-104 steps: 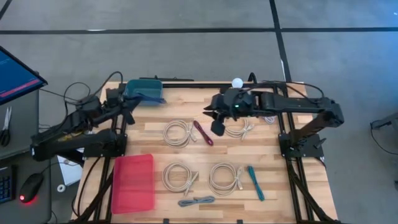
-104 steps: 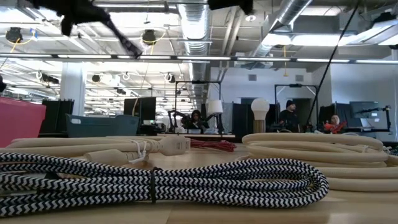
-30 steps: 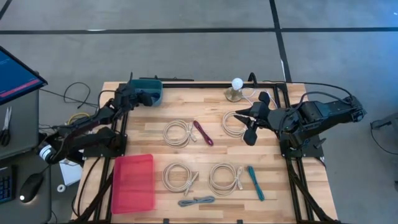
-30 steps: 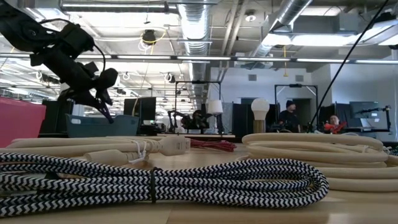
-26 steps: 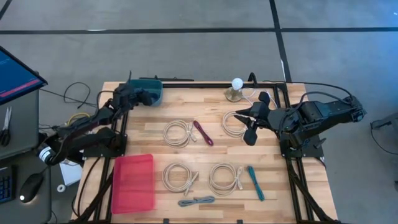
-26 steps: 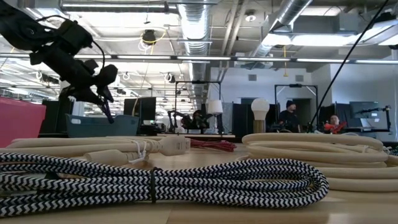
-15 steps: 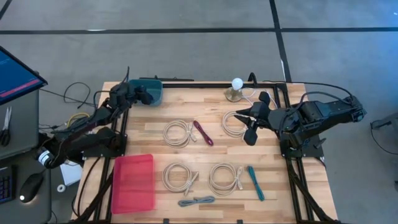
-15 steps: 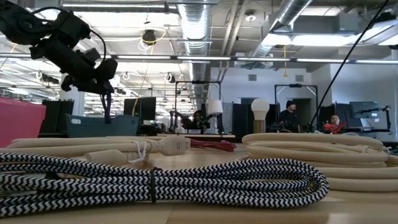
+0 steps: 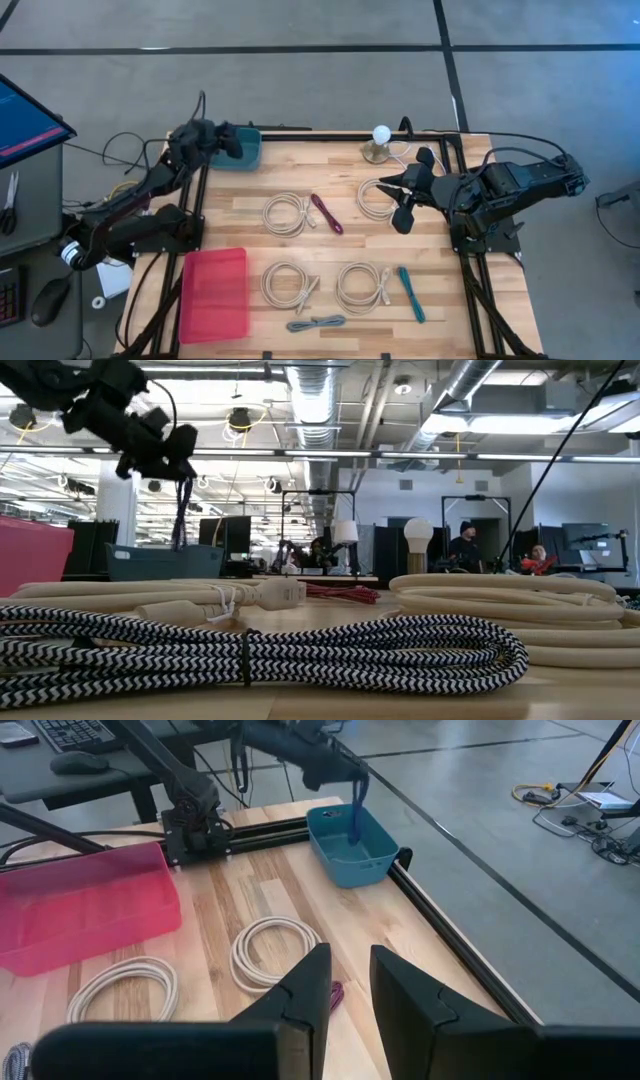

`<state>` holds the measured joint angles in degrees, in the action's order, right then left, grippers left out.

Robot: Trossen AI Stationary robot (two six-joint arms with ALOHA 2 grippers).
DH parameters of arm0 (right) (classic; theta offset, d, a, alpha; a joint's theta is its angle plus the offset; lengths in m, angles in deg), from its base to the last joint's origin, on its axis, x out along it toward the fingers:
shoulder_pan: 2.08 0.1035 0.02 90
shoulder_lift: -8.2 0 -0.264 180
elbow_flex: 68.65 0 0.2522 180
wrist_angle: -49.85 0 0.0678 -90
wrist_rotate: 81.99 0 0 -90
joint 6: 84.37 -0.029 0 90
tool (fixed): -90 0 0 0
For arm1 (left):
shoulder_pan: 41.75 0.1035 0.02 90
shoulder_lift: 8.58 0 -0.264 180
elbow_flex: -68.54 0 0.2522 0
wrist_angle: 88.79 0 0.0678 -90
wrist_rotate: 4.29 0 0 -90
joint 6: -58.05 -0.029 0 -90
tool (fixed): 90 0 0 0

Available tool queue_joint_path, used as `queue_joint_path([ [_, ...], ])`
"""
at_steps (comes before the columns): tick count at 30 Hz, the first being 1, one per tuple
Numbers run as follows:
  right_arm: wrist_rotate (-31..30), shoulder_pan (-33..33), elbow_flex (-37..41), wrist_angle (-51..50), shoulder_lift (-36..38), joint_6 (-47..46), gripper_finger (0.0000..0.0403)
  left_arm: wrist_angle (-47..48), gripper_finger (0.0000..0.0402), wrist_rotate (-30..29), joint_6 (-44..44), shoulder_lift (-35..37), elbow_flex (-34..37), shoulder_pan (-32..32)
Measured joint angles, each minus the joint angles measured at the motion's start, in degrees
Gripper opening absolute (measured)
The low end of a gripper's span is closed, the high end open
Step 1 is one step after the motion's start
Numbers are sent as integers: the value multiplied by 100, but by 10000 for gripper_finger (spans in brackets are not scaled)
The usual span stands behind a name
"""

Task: Pick & Place USB Port
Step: Put the violet USB cable into the blue bin

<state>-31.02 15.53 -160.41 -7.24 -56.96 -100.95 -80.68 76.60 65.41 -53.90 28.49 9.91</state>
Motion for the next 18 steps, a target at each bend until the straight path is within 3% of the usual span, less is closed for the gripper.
queue_joint_path([
  [5,0,0,0,-2,0,0,66,183,150,-8,-114,-2,-89,0],
  [12,0,0,0,0,0,0,66,1533,150,-353,-116,-154,-85,51],
  [18,0,0,0,0,0,-1,66,1766,150,-329,56,-282,291,40],
])
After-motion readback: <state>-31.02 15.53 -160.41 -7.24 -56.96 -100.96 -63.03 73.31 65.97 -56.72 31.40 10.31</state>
